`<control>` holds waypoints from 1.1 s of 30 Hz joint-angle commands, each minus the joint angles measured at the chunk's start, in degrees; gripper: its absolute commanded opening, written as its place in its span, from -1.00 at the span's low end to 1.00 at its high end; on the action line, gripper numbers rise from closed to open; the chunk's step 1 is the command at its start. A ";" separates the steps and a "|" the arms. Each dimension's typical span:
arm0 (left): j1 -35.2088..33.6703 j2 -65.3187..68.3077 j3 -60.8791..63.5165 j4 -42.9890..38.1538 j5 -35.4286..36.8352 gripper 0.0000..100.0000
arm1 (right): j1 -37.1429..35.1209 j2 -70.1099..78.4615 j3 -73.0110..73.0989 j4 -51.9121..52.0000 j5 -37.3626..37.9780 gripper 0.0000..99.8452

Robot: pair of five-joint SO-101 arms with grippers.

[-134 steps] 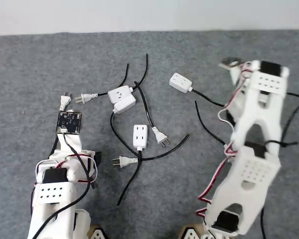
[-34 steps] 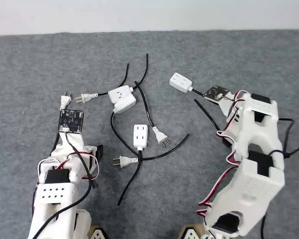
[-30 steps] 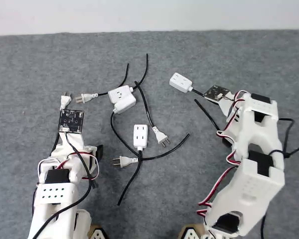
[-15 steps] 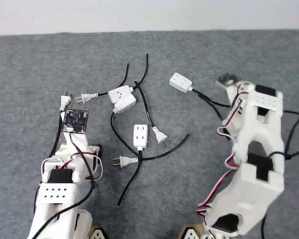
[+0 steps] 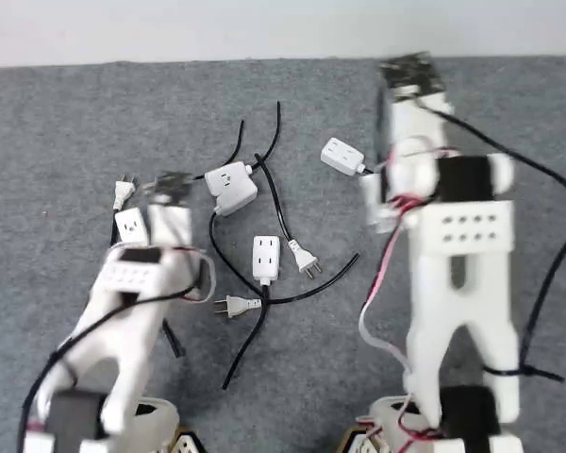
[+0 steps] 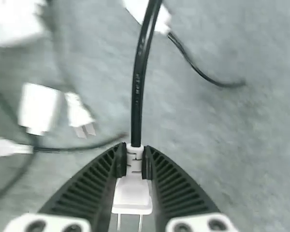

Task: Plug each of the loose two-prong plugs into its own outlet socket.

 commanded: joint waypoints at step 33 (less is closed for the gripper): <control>12.66 -2.02 -0.40 -2.02 -23.82 -0.98 | -23.34 2.51 10.73 -6.81 -2.81 -0.98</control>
